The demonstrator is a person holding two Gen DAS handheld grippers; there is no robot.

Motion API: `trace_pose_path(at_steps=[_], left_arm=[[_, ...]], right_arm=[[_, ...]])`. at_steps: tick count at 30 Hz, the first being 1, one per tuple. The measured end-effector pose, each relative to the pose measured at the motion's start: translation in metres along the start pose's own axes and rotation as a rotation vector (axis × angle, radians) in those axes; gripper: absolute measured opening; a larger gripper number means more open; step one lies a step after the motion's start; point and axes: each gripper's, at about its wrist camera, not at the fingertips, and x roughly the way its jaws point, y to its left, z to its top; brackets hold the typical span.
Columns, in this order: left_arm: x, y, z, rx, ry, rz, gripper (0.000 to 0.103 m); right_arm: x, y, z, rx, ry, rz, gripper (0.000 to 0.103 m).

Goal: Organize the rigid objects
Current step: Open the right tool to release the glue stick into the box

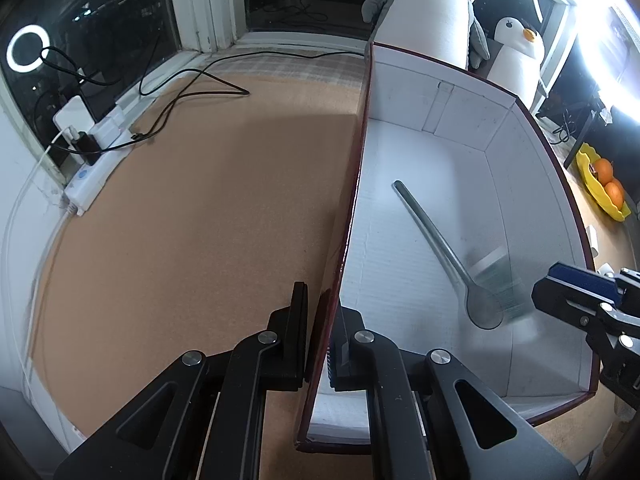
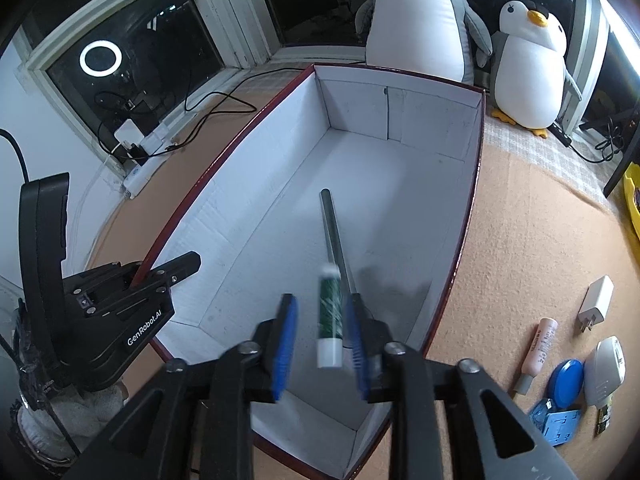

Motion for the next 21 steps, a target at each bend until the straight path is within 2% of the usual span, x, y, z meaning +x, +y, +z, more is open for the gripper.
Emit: trace_pose_path(at_steps=[11,13,15,18,21], left_arm=[[0.000,-0.004,0.000,0.033,0.002,0.004,0.007],[0.001,-0.004,0.000,0.042,0.010,-0.001,0.007],[0.002,-0.003,0.000,0.049,0.015,-0.003,0.007],[0.003,-0.003,-0.001,0.060,0.021,-0.006,0.007],[0.002,-0.005,-0.001,0.078,0.020,-0.004,0.007]], right_arm=[[-0.028,-0.024,-0.010,0.095,-0.054,0.027,0.032],[-0.038,-0.032,-0.014,0.133,-0.074,0.064,0.032],[-0.049,-0.037,-0.017,0.158,-0.102,0.046,0.036],[-0.069,-0.049,-0.025,0.204,-0.157,0.077,0.036],[-0.086,-0.063,-0.033,0.249,-0.190,0.061,0.036]])
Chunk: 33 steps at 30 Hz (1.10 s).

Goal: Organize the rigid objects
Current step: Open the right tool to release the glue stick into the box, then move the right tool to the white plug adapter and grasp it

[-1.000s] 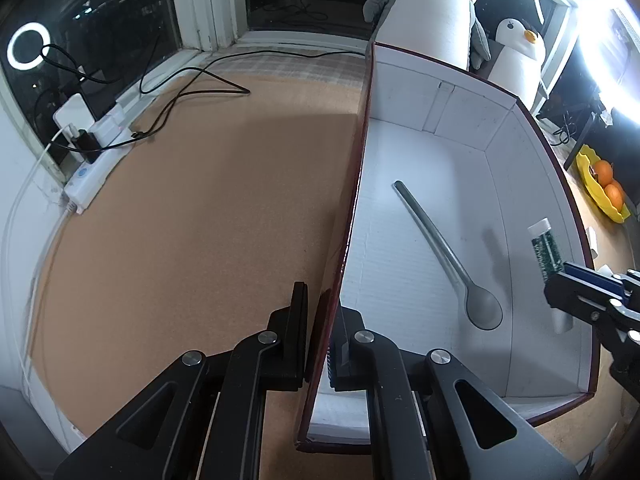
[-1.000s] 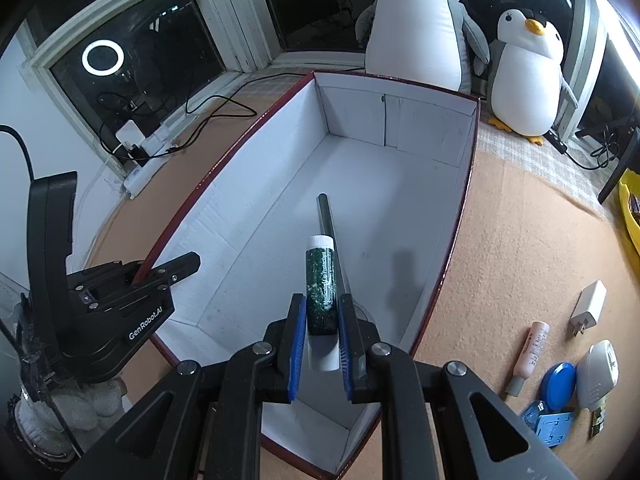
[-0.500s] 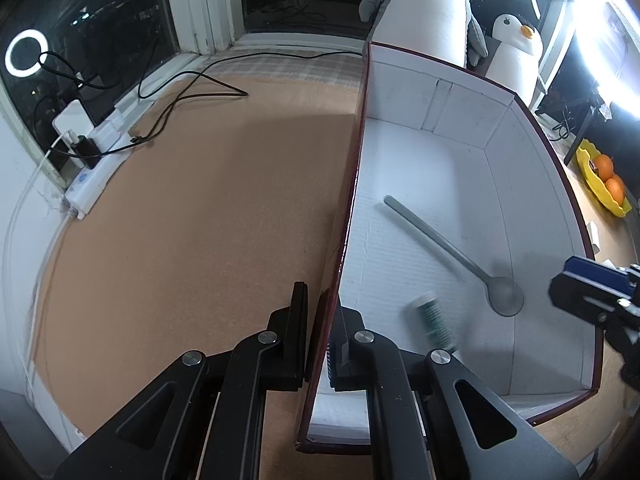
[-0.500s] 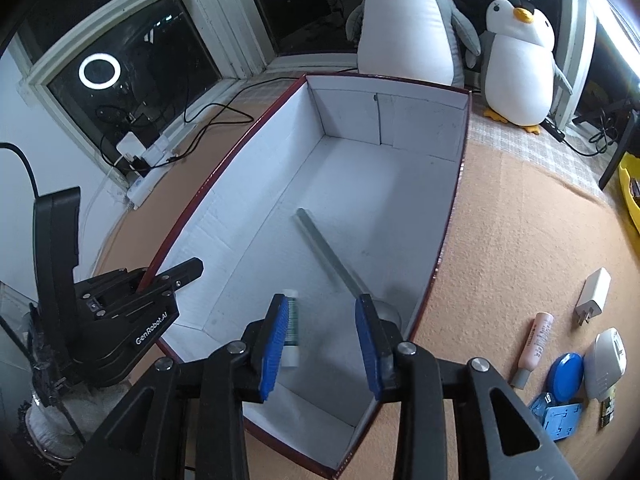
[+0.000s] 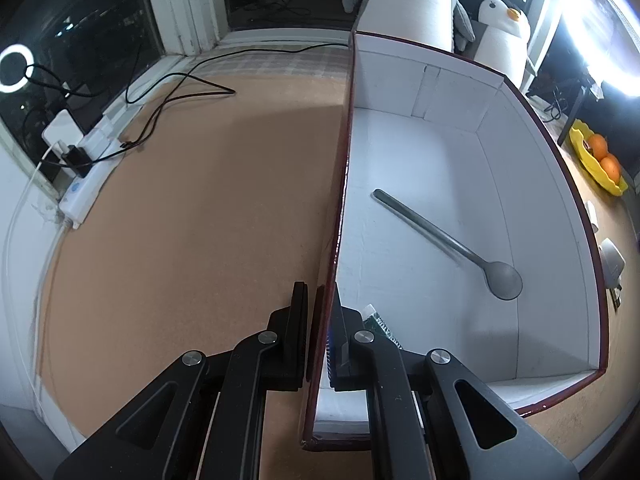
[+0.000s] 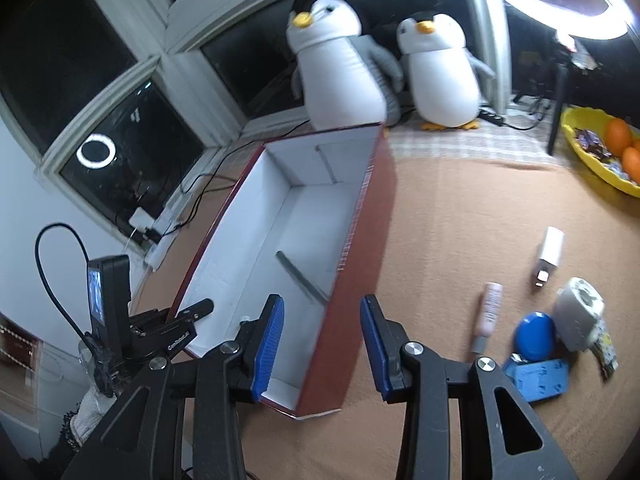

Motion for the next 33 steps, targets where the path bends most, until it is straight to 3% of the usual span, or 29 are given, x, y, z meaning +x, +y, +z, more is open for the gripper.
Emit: trace_pose_path(at_steps=[9,17,22,33], left_arm=[[-0.003,-0.006,0.003,0.046,-0.013,0.011,0.007],[-0.002,-0.006,0.003,0.064,-0.009,0.012,0.007],[-0.003,-0.008,0.004,0.073,-0.008,0.015,0.007],[-0.001,-0.010,0.005,0.087,-0.005,0.020,0.007]], right_arm=[[-0.050,-0.078,-0.009,0.177,-0.066,-0.143,0.036],[-0.061,-0.163,-0.036,0.386,-0.051,-0.293,0.036],[-0.053,-0.204,-0.042,0.501,-0.028,-0.322,0.036],[-0.020,-0.246,-0.021,0.606,0.039,-0.295,0.036]])
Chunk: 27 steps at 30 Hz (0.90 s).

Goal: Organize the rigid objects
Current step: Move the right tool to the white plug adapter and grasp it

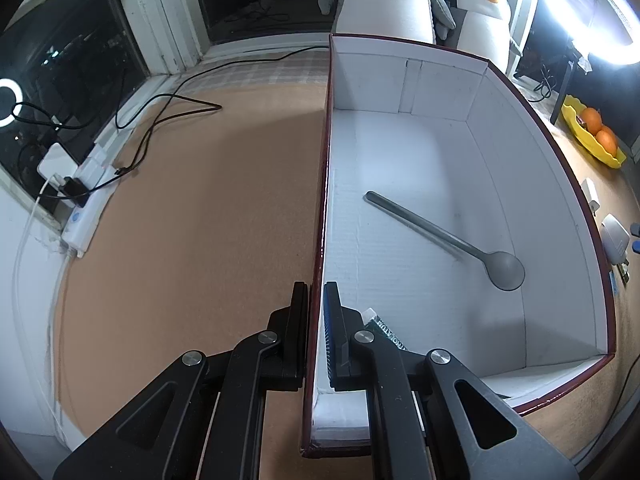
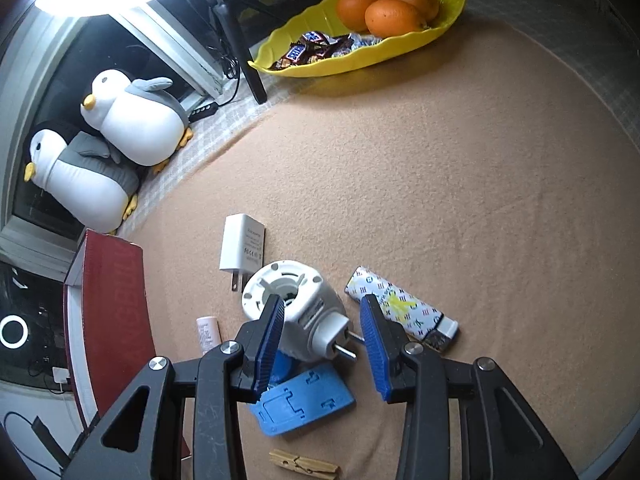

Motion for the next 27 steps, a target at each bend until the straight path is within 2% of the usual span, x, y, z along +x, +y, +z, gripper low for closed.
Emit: trace_pose_path(at_steps=[14,17,27], left_arm=[[0.000,0.001,0.000,-0.002,0.000,0.000,0.007],[0.000,0.002,0.000,-0.003,0.000,0.000,0.007],[0.001,0.004,0.000,-0.006,0.000,0.001,0.007]], right_arm=[[0.030,0.006,0.012,-0.029,0.083,-0.018,0.036],[0.033,0.006,0.010,-0.032,0.094,-0.010,0.031],[0.023,0.003,-0.001,-0.039,0.064,-0.006,0.026]])
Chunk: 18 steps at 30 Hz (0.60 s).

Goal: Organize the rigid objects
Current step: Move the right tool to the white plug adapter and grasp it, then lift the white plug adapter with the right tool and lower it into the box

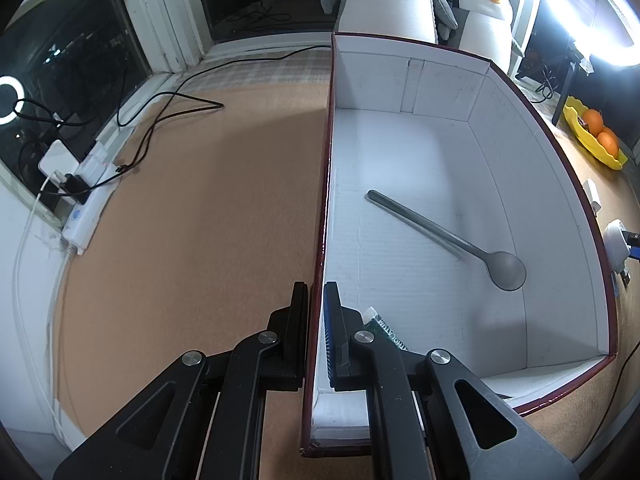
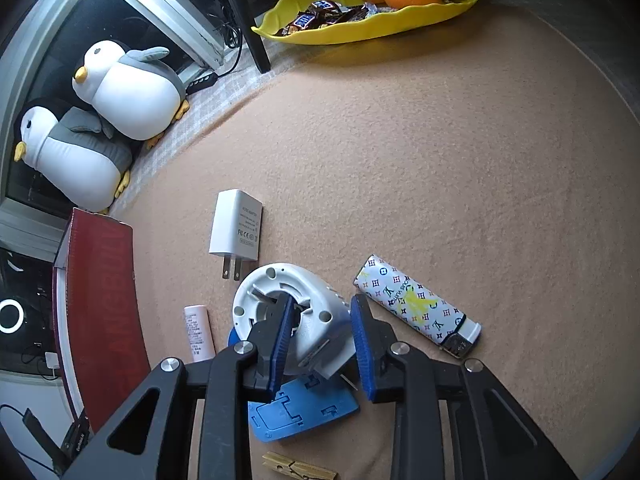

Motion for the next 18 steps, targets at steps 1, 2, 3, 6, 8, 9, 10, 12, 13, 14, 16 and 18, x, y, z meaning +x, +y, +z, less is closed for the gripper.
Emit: trace_pose_path(at_steps=[1,2,3,6,8,9,10,12,13,14,16,18], left_arm=[[0.000,0.000,0.000,0.000,0.000,0.000,0.007],[0.000,-0.001,0.000,0.000,0.000,0.000,0.007],[0.000,0.000,-0.001,0.001,0.000,0.001,0.007],[0.000,-0.001,-0.001,-0.002,0.000,0.000,0.007],[0.001,-0.001,-0.002,-0.003,0.000,-0.001,0.007],[0.001,-0.001,-0.002,-0.003,0.000,-0.001,0.007],[0.001,-0.002,-0.002,-0.003,0.000,-0.001,0.007],[0.001,-0.002,-0.003,-0.005,0.001,-0.002,0.007],[0.001,-0.002,-0.003,-0.006,0.002,-0.002,0.007],[0.001,-0.003,-0.004,-0.006,0.002,-0.002,0.007],[0.001,-0.003,-0.004,-0.007,0.002,-0.003,0.007],[0.001,-0.003,-0.005,-0.008,0.003,-0.003,0.007]], right_arm=[[-0.001,0.000,-0.001,-0.003,-0.005,-0.001,0.026],[-0.002,0.001,-0.003,-0.007,-0.009,-0.003,0.026],[-0.003,0.001,-0.004,-0.010,-0.012,-0.005,0.025],[-0.006,0.002,-0.006,-0.014,-0.023,-0.010,0.024],[-0.008,0.001,-0.008,-0.011,-0.029,-0.007,0.024],[-0.009,0.001,-0.009,-0.011,-0.034,-0.008,0.023],[-0.009,0.001,-0.010,-0.012,-0.037,-0.009,0.023],[-0.011,0.000,-0.011,-0.012,-0.045,-0.012,0.022],[-0.012,0.000,-0.012,-0.012,-0.048,-0.014,0.022],[-0.013,0.000,-0.013,-0.011,-0.050,-0.015,0.022],[-0.014,0.000,-0.014,-0.010,-0.052,-0.012,0.022],[-0.016,0.000,-0.016,-0.013,-0.057,-0.014,0.022]])
